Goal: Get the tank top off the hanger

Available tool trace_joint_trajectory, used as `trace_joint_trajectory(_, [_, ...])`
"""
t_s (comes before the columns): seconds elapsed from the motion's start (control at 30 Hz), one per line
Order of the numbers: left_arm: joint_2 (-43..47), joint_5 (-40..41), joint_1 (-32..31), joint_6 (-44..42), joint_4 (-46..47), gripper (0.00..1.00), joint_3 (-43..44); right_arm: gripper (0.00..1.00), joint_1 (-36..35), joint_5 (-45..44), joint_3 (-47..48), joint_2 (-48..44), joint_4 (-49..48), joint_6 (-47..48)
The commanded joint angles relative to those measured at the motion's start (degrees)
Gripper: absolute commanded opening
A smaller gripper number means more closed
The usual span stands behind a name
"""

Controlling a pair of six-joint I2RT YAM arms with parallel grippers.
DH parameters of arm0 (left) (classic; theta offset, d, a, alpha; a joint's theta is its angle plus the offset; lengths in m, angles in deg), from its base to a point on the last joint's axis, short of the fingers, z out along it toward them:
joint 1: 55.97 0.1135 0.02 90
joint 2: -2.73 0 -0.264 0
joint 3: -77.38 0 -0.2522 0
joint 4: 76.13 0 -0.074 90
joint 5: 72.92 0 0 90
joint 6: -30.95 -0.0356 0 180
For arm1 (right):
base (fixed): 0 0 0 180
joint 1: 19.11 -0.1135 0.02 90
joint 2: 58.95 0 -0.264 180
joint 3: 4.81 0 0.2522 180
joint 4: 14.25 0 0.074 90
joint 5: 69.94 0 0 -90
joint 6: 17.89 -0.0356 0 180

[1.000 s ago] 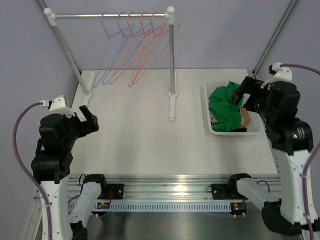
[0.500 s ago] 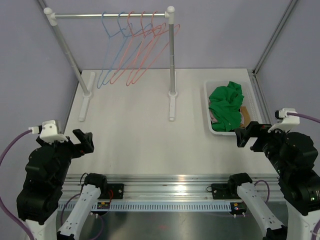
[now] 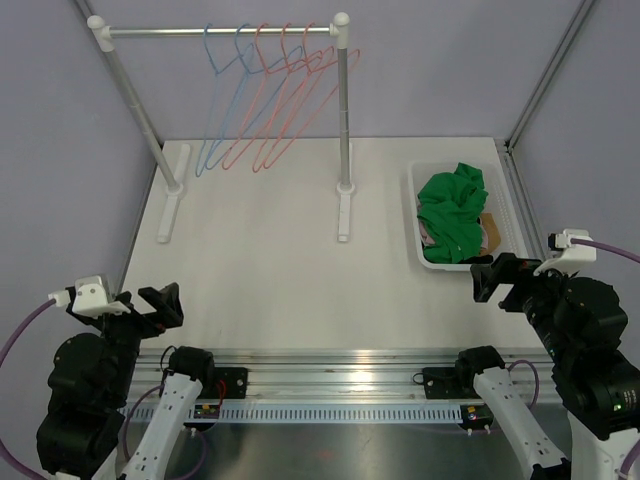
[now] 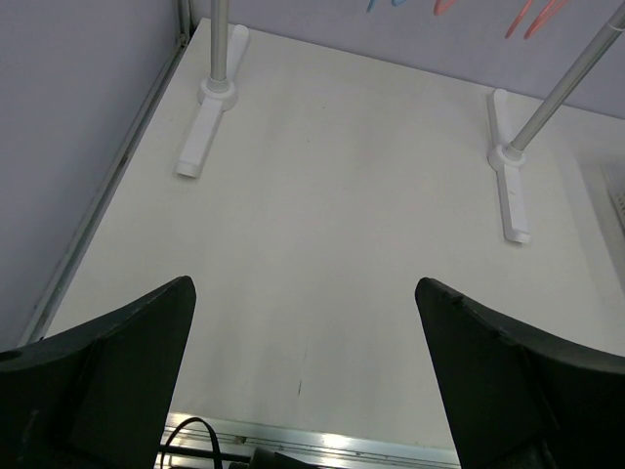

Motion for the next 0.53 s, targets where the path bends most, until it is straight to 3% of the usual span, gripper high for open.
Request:
trace_joint_trajectory(0.0, [-0.55,0.40,-0.36,-0.95,3.45,0.99,-0.83,1.00,-0.44,-2.48,-0.32,0.82,-2.17,0.42])
trace_joint_trajectory(0.5, [-2.93,0.57,-0.27,-1.04,5.39,0.99,-2.24,1.00,-2.90,-6.07,-0.59,2.75,-3.40,2.27])
